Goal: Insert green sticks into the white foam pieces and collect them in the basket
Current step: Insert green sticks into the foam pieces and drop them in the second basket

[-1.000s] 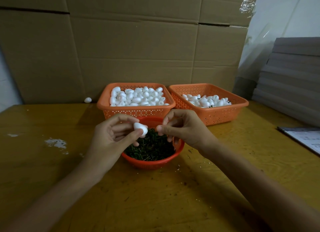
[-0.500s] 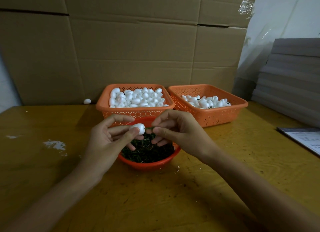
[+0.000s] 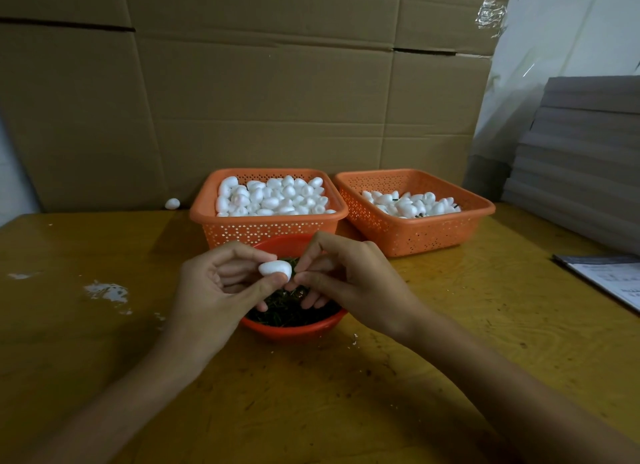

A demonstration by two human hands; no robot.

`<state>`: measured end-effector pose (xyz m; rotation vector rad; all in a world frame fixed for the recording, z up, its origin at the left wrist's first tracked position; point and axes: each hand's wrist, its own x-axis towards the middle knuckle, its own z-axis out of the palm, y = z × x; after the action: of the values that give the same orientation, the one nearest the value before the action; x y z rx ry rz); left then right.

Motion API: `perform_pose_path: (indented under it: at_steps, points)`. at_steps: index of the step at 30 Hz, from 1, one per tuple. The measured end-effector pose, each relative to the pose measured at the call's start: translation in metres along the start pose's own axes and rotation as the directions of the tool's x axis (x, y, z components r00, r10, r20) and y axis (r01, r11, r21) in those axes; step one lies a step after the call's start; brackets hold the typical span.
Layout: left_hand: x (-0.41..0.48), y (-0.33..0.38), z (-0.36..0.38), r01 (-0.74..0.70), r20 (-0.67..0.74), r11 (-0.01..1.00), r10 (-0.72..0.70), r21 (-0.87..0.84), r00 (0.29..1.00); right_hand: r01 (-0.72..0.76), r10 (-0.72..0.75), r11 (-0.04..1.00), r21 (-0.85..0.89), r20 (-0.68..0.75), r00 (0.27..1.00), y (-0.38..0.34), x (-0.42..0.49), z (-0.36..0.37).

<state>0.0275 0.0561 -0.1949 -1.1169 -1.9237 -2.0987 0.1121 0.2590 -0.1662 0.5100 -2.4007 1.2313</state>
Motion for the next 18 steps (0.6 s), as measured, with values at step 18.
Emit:
perform_pose_path:
  at_steps: [18]
  points:
    - [-0.003, 0.004, -0.001, -0.179, 0.209, 0.918, 0.109, 0.353, 0.972, -0.167, 0.118, 0.983, -0.07, -0.448, 0.886, 0.025, 0.01, -0.056]
